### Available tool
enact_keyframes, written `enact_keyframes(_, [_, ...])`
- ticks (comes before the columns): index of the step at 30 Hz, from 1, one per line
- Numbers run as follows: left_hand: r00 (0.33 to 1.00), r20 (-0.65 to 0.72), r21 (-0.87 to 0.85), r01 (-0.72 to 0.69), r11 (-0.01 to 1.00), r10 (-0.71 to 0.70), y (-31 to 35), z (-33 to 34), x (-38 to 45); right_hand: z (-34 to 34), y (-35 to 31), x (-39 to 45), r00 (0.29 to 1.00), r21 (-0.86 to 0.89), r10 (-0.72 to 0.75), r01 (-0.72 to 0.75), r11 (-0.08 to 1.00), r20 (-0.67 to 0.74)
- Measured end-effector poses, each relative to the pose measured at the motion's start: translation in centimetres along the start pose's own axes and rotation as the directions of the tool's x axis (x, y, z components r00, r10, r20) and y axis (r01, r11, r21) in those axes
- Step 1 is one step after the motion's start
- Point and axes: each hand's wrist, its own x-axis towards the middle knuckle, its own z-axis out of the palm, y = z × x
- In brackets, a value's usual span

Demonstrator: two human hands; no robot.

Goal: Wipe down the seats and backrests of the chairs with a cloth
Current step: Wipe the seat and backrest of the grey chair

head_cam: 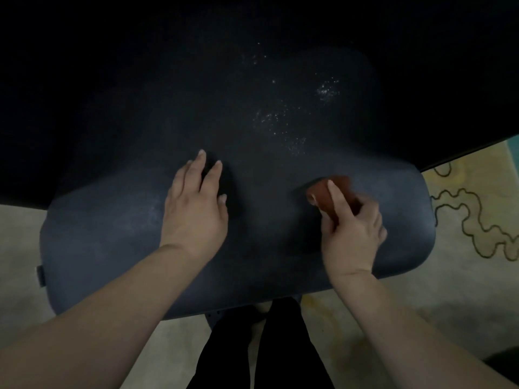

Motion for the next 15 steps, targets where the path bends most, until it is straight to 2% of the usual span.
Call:
enact_keyframes(3, [1.0,0.008,0.004,0.012,1.0,-0.012,-0.3,0.1,0.1,0.8,-1.3,-1.2,1.0,0.092,-0.006,0.004,0.996,0.017])
enact_keyframes(6, [1.0,0.018,0.013,0.009,1.0,-0.009,-0.4,0.2,0.3,1.7,-3.7,-1.2,0.981,0.09,-0.19,0.185,0.979,0.046])
enact_keyframes(8, [1.0,0.017,0.013,0.005,1.0,-0.005,-0.3,0.1,0.5,1.8,-3.7,0.2,0.969,0.041,-0.244,0.242,0.969,0.043])
enact_keyframes(9, [1.0,0.013,0.011,0.004,1.0,-0.004,-0.3,0.1,0.6,1.8,-3.1,1.2,0.98,0.008,-0.2,0.2,0.98,0.019])
enact_keyframes(12, [1.0,0.003,0.014,-0.005,1.0,0.005,-0.6,-0.2,1.0,1.7,-0.8,3.9,0.992,0.002,0.116,-0.116,0.993,-0.055])
enact_keyframes(13, [1.0,-0.001,0.017,-0.008,1.0,0.008,-0.7,-0.3,1.1,1.6,-0.7,4.1,0.988,0.007,0.145,-0.145,0.989,-0.055])
enact_keyframes(15, [1.0,0.0,0.023,-0.011,1.0,0.011,-0.8,-0.7,1.3,1.5,-1.6,3.7,1.0,0.031,0.021,-0.02,0.999,-0.02])
